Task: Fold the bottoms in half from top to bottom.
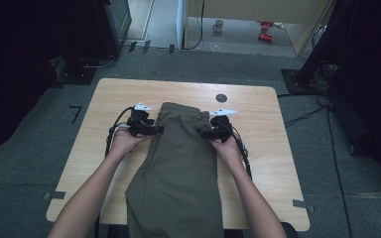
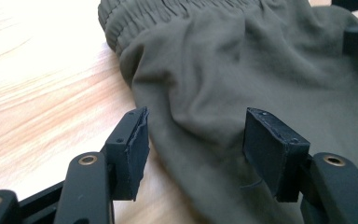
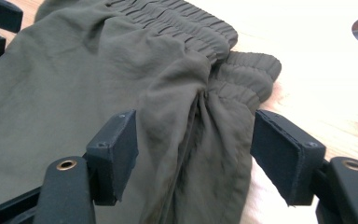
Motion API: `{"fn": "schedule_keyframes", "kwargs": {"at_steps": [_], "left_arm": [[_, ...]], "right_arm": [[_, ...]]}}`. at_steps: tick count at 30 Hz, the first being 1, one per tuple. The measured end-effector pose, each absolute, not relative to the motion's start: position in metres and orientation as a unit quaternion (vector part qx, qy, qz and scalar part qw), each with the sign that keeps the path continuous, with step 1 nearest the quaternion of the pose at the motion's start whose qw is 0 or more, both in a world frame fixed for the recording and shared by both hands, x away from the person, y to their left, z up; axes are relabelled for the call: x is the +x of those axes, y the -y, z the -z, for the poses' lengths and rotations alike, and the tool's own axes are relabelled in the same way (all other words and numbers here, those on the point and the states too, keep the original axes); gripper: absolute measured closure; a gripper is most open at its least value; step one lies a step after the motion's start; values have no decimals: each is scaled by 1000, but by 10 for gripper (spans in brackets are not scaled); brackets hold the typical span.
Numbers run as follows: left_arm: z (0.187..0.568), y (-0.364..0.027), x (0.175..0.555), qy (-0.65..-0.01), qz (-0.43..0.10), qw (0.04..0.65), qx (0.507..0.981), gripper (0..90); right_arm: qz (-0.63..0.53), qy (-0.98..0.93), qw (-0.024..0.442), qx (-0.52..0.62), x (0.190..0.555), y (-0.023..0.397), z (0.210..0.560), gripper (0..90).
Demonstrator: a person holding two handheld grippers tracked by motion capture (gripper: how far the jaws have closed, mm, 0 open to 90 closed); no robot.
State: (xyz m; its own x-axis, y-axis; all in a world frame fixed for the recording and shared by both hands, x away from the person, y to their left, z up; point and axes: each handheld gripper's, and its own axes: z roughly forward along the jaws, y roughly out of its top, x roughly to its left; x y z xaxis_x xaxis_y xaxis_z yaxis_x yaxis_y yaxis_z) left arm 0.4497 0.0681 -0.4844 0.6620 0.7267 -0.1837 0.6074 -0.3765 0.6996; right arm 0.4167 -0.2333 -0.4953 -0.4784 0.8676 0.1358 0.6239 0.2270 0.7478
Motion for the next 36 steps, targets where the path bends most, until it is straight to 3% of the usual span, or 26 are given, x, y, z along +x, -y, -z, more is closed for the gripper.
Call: {"fn": "schedule_keyframes", "kwargs": {"at_steps": [7, 16, 19, 26, 36], "left_arm": [[490, -59, 461, -413, -72, 377, 826, 394], [495, -48, 465, -408, -78, 367, 833, 360], [496, -47, 465, -407, -78, 366, 833, 360], [504, -46, 467, -414, -60, 367, 831, 345], [505, -41, 466, -409, -69, 365, 833, 310]], "right_arm": [[-363, -767, 165, 502, 432, 223, 505, 218], [-350, -767, 171, 510, 441, 224, 513, 244], [-348, -766, 174, 511, 442, 227, 515, 291], [-349, -770, 184, 502, 442, 233, 515, 495], [-362, -769, 172, 498, 441, 237, 515, 686]]}}
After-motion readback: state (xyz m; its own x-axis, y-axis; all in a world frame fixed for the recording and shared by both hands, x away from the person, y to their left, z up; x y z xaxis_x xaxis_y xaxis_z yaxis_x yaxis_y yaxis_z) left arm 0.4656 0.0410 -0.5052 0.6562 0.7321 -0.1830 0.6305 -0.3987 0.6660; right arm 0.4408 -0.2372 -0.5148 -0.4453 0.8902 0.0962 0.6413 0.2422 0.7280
